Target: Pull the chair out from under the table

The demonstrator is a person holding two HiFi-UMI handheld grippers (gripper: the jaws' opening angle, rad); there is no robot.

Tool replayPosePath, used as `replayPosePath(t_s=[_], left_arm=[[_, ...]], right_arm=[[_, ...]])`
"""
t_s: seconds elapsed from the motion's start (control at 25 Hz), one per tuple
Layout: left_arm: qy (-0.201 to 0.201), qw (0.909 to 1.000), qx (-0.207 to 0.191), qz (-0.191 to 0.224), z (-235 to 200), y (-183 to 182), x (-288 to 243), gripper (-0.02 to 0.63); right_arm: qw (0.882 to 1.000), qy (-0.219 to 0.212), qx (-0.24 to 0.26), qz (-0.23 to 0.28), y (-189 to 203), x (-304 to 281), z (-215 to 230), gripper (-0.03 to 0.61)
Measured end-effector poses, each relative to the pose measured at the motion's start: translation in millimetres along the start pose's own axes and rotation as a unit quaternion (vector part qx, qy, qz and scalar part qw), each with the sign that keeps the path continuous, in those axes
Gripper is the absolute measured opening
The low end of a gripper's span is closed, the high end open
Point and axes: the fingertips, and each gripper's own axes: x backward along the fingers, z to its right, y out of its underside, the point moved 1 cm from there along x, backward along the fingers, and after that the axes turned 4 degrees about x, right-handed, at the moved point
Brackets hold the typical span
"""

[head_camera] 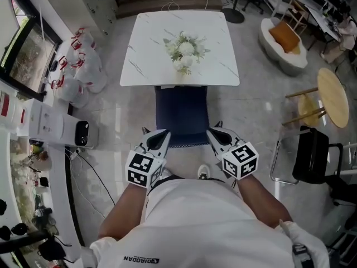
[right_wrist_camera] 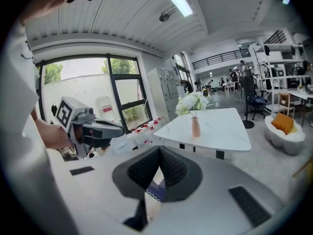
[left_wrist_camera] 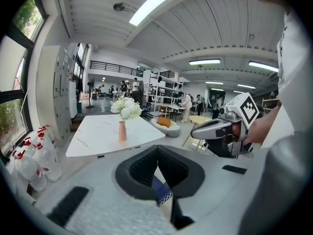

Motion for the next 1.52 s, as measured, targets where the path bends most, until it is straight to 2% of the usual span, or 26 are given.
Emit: replayPosePath(t_s=[0.24,0.48,1.04,1.08,1.12,1.16,1.2,1.52], left_arm=[[0.014,0.9998,-0.011,0.004,-5.4,-2.1,6.4,0.008],[0.021,0.9997,-0.007,0.013,-11.6,-4.1,15.5,0.008],[0.022,0.9994,-0.015,0.023,-12.1,-5.0,23.4,0.009],[0.023,0.9993,-0.015,0.024,-12.0,-5.2,23.7,0.013],[0.024,0.9993,-0.014,0.024,-11.7,-5.2,23.9,0.051],[0.024,0.9993,-0.014,0.025,-11.5,-5.0,23.9,0.058],[0.024,0.9993,-0.014,0.026,-11.2,-4.7,24.0,0.061],[0.022,0.9993,-0.017,0.024,-9.7,-1.5,26.0,0.105]], right_arm=[[1.0,0.017,-0.007,0.011,-3.7,-0.9,-7.9,0.005],[0.999,0.027,-0.012,0.015,-7.4,-1.8,-15.6,0.005],[0.999,0.033,-0.011,0.02,-9.1,-2.7,-23.9,0.006],[0.999,0.032,-0.01,0.021,-9.8,-2.6,-24.8,0.008],[0.999,0.03,-0.008,0.021,-10.3,-2.7,-25.9,0.009],[0.999,0.027,-0.007,0.022,-10.6,-2.8,-27.1,0.029],[0.999,0.024,-0.006,0.022,-10.5,-2.9,-28.2,0.078],[0.999,0.024,0.007,0.027,-11.2,-1.2,-30.9,0.143]])
